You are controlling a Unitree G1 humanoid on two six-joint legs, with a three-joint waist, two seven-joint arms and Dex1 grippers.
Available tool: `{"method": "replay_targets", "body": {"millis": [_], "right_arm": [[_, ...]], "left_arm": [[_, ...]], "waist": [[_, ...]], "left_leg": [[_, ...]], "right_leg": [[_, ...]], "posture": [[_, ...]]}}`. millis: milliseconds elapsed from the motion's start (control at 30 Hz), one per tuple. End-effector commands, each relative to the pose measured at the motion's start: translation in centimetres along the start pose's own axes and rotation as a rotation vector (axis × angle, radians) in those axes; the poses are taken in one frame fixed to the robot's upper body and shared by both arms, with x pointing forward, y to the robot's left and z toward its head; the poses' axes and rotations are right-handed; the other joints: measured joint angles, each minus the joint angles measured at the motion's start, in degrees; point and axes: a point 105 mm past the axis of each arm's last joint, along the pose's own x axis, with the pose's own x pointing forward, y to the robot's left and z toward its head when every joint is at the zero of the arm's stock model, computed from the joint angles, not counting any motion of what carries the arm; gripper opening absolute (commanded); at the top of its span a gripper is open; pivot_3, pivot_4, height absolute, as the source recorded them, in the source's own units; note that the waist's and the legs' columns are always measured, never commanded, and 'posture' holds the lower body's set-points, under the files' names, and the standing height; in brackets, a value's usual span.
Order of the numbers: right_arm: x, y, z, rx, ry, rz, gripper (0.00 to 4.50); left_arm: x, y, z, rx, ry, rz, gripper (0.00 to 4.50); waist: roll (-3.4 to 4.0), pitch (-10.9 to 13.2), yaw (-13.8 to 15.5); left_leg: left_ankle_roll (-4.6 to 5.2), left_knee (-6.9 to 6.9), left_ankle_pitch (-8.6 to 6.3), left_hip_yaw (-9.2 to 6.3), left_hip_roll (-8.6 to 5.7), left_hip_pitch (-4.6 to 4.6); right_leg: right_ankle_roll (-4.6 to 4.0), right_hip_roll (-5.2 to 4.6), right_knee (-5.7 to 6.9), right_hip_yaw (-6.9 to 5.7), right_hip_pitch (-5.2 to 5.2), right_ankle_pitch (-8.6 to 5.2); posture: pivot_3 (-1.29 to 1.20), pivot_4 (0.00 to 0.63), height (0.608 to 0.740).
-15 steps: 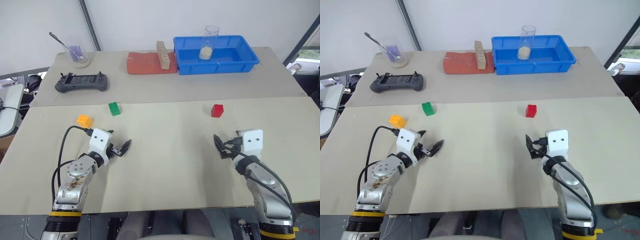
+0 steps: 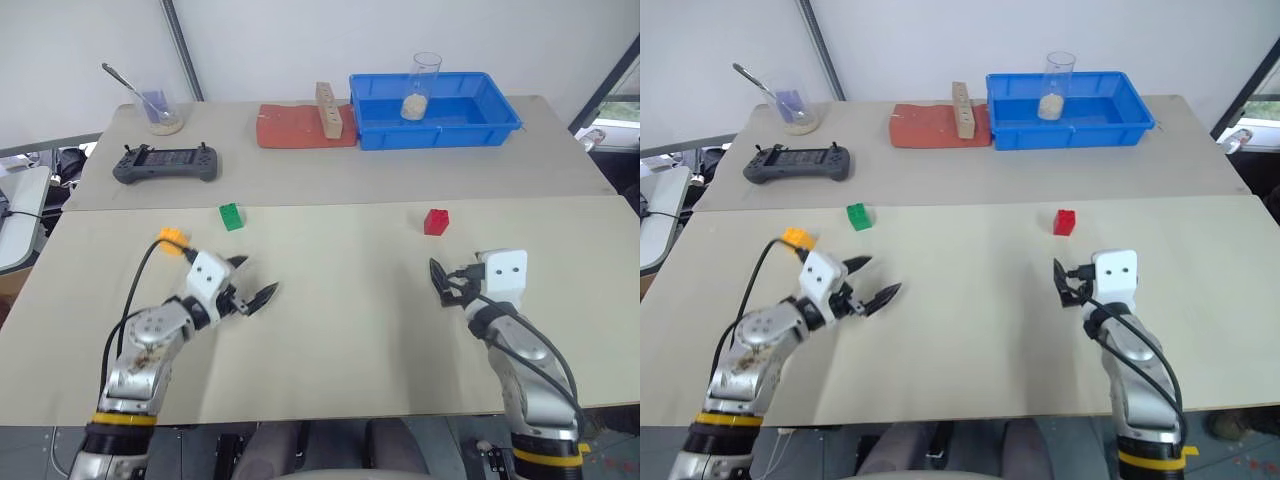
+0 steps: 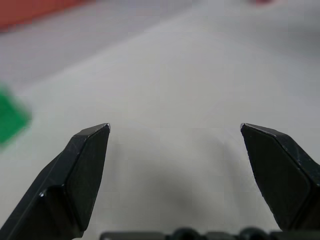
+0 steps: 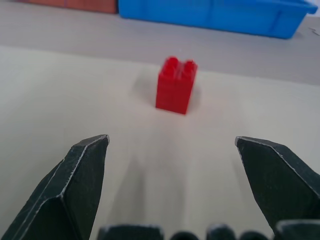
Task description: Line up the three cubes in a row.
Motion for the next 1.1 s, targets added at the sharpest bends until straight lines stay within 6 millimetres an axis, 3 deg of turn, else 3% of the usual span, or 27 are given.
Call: {"method": "replay_targets", "body": {"millis": [33, 267, 733, 767, 1000, 1100], "right_arm": [[1.7, -0.4, 1.0, -0.007, -0.034, -0.051, 4.50], [5.9, 0.1, 0.5, 0.051, -0.028, -0.084, 4.50], [10.2, 1.4, 0.6, 0.087, -0.083, -0.056, 4.50], [10.4, 1.3, 0.6, 0.086, -0.089, -0.054, 3.94], [10.9, 1.1, 0.6, 0.087, -0.108, -0.045, 1.58], [10.6, 1.2, 0.4, 0.084, -0.112, -0.040, 1.45]], "left_arm": [[1.0, -1.5, 4.3, 0.065, -0.093, -0.205, 4.45], [2.0, -1.7, 7.6, 0.078, -0.155, -0.319, 4.45], [1.7, -1.6, 8.3, 0.047, -0.158, -0.299, 4.45], [1.7, -1.6, 8.4, 0.039, -0.161, -0.294, 4.50], [1.5, -1.6, 8.7, 0.037, -0.172, -0.275, 4.50], [1.4, -1.6, 9.0, 0.021, -0.192, -0.269, 4.50]], "waist": [[0.01, -0.01, -0.30], [0.00, 0.00, -2.00], [0.00, 0.00, -2.98], [0.00, 0.00, -3.04], [0.00, 0.00, -3.05], [0.00, 0.00, -3.04]], "left_leg": [[0.00, 0.00, 0.00, 0.01, 0.00, 0.00], [-0.32, -0.09, 0.20, 0.01, 0.04, -0.05], [-0.31, -0.07, 0.20, 0.00, 0.09, -0.04], [-0.31, -0.07, 0.20, 0.00, 0.09, -0.04], [-0.32, -0.06, 0.20, 0.00, 0.10, -0.03], [-0.32, -0.05, 0.20, 0.00, 0.10, -0.03]], "right_leg": [[0.00, 0.00, 0.01, 0.03, 0.00, 0.00], [-0.01, 0.10, 0.39, 0.14, -0.02, 0.01], [-0.01, 0.20, 0.52, 0.22, -0.04, 0.01], [-0.01, 0.20, 0.53, 0.22, -0.04, 0.01], [-0.01, 0.22, 0.67, 0.26, -0.05, 0.01], [-0.01, 0.22, 0.68, 0.26, -0.05, 0.01]], "posture": [[0.00, 0.150, 0.740], [0.00, 0.150, 0.740], [0.00, 0.150, 0.740], [0.00, 0.150, 0.740], [0.00, 0.150, 0.740], [0.00, 0.150, 0.740]]}}
